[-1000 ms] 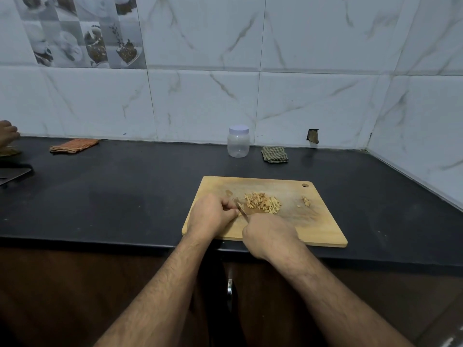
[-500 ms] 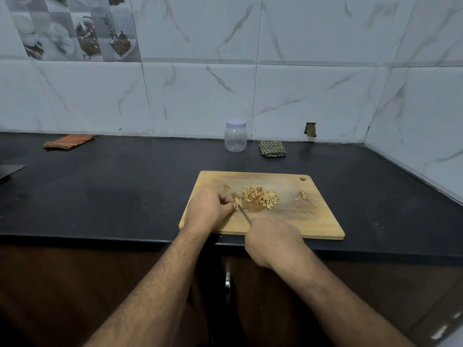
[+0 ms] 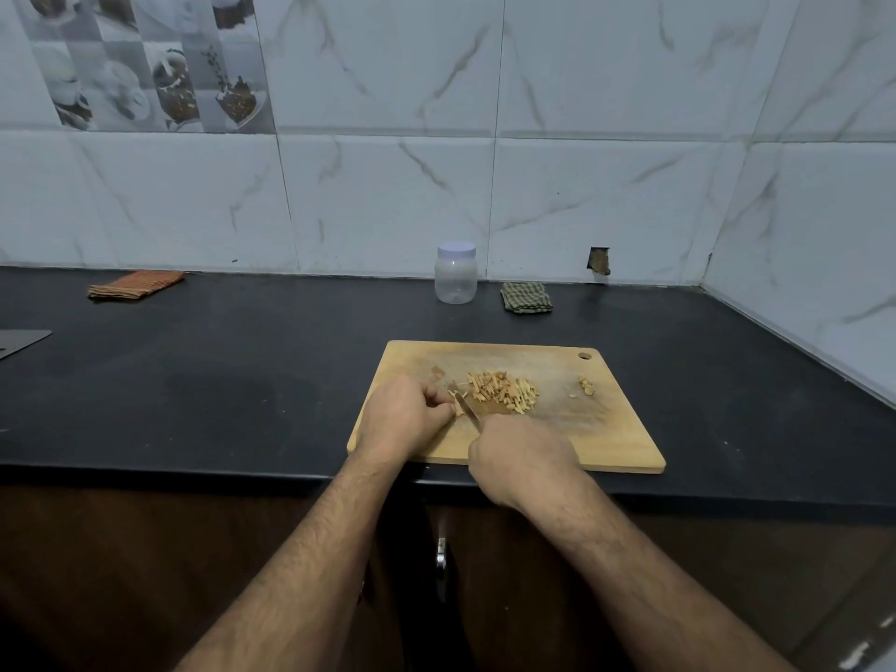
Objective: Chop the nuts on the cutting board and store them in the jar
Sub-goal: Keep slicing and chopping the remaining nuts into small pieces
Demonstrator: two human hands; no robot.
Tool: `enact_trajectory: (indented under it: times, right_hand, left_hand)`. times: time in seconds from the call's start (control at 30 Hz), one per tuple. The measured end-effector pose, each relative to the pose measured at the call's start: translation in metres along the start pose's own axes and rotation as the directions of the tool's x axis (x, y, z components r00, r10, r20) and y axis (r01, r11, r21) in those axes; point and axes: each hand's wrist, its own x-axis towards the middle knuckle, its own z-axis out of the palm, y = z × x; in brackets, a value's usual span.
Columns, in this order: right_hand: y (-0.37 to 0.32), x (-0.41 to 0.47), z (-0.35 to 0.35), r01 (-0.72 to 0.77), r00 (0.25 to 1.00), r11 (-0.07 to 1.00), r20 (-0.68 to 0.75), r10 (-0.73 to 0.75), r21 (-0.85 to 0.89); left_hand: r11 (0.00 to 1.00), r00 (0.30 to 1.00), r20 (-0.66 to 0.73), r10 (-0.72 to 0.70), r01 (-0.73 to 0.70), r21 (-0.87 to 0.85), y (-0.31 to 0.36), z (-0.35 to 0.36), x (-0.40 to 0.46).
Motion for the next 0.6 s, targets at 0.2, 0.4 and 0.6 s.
enact_trajectory:
  times: [0.2,0.4,0.6]
  right_hand:
    - [-0.004,0.009,0.001,-0.001,0.999,1.000,0.033,0.001,-0.014]
    - [-0.004,0.013,-0.003,0.009,0.999,1.000,0.039,-0.008,-0.019]
    - [0.004,0.001,0.005,-0.007,0.997,1.000,0.077,0.008,-0.024]
  left_hand:
    - [1.000,1.000,0.007,-0.012,0.012,-0.013,-0.001,0.001,0.002]
    - [1.000,1.000,-0.001,-0.022,0.022,-0.006,0.000,0.001,0.002]
    - [1.000,1.000,-0.012,-0.025,0.025,-0.018,0.001,0.000,0.001]
